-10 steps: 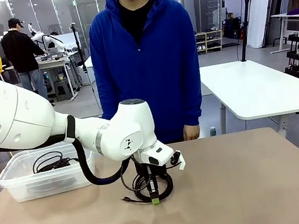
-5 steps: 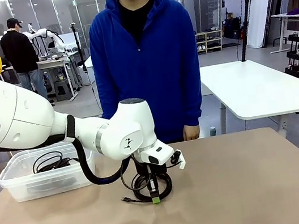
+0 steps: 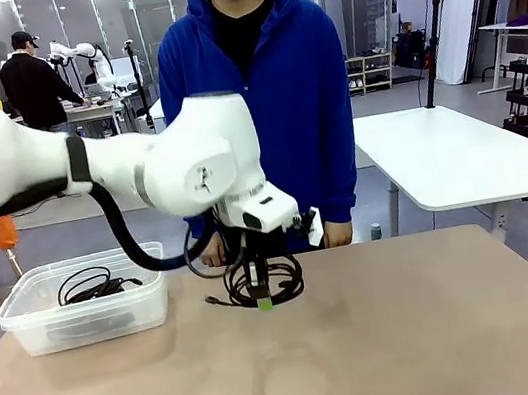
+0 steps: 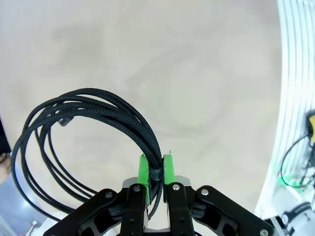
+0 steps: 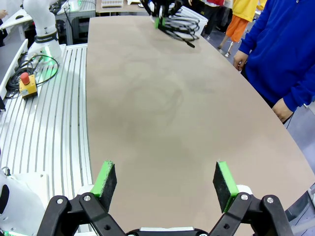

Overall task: Organize and store the cables.
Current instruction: Place the USB Extension Cable into the Organizing box.

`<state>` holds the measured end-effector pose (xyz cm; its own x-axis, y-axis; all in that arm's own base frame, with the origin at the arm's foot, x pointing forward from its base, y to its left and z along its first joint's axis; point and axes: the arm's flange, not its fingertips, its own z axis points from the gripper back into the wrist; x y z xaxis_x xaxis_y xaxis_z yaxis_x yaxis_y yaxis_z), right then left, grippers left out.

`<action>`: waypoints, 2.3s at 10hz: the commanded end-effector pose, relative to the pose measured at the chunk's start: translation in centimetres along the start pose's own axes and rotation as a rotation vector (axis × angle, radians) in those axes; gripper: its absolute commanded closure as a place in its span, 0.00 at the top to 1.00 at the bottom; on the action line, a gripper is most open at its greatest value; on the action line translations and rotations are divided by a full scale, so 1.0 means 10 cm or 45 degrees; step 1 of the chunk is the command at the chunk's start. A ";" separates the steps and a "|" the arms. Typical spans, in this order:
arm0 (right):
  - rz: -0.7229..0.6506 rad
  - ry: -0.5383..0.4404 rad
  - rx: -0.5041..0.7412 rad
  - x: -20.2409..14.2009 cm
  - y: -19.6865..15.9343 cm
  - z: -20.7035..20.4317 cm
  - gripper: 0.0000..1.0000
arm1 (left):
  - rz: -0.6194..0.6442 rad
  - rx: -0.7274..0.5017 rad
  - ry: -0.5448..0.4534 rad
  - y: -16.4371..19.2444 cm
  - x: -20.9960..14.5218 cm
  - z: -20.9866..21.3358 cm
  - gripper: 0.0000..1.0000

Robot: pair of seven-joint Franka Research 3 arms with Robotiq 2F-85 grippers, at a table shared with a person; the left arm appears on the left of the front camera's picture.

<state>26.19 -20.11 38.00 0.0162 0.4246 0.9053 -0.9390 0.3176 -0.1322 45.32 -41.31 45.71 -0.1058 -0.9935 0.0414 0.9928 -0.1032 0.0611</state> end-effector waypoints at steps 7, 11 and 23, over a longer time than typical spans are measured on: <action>0.014 -0.020 -0.012 0.01 -0.01 -0.01 1.00 | -0.041 0.002 0.012 -0.08 0.05 0.11 0.09; 0.014 -0.020 -0.012 0.01 -0.01 -0.01 1.00 | -0.077 0.180 -0.173 0.19 -0.59 0.47 0.14; 0.014 -0.020 -0.012 0.01 -0.01 -0.01 1.00 | 0.189 0.254 -0.093 0.35 -3.75 0.78 0.14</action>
<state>26.19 -20.08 38.04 0.0172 0.4265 0.9043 -0.9393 0.3169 -0.1316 51.34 -4.19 51.80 0.0545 -0.9893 0.1355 0.9609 0.0888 0.2622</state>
